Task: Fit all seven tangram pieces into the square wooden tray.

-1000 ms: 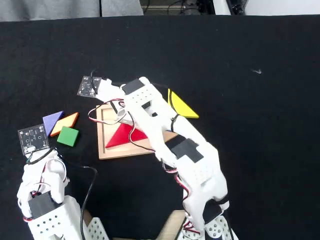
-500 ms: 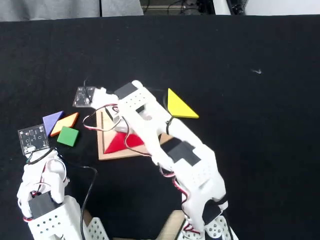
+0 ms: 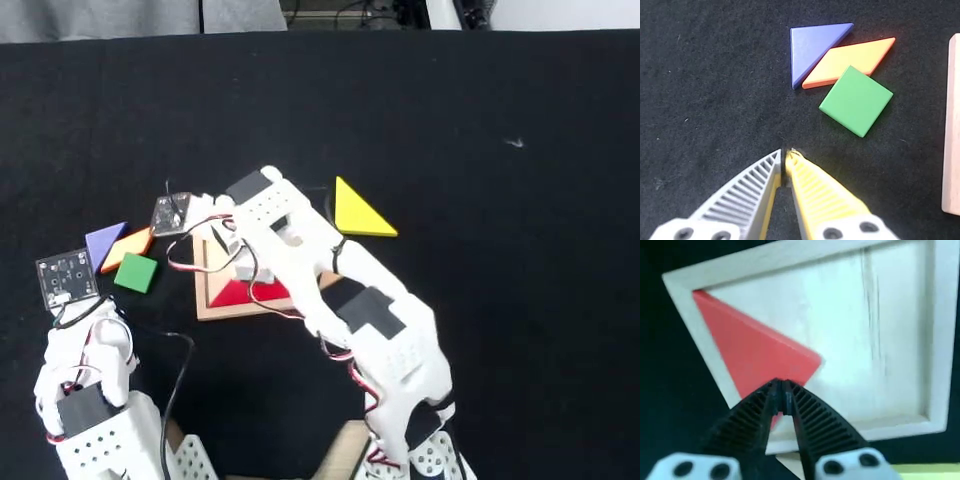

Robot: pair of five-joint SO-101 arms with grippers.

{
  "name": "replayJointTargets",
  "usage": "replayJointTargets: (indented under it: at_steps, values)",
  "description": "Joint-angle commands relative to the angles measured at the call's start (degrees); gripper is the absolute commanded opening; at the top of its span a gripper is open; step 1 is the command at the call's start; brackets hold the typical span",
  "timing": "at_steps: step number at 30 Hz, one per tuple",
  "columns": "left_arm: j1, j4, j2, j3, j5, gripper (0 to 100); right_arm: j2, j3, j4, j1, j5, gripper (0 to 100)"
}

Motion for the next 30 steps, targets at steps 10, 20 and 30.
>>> replayJointTargets:
  at_steps: [10, 20, 30]
  values:
    - [0.7, -1.2, -0.4, -1.5, -0.4, 3, -21.8, 11.7, -8.7, 22.7, -6.6, 1.0]
    - [0.5, -1.2, -0.4, -1.5, -0.4, 3, -9.5, 9.6, -12.9, 24.7, -18.2, 19.0]
    - [0.6, -1.2, -0.4, -1.5, -0.4, 3, 6.5, -10.6, -1.1, 23.4, -18.5, 21.3]
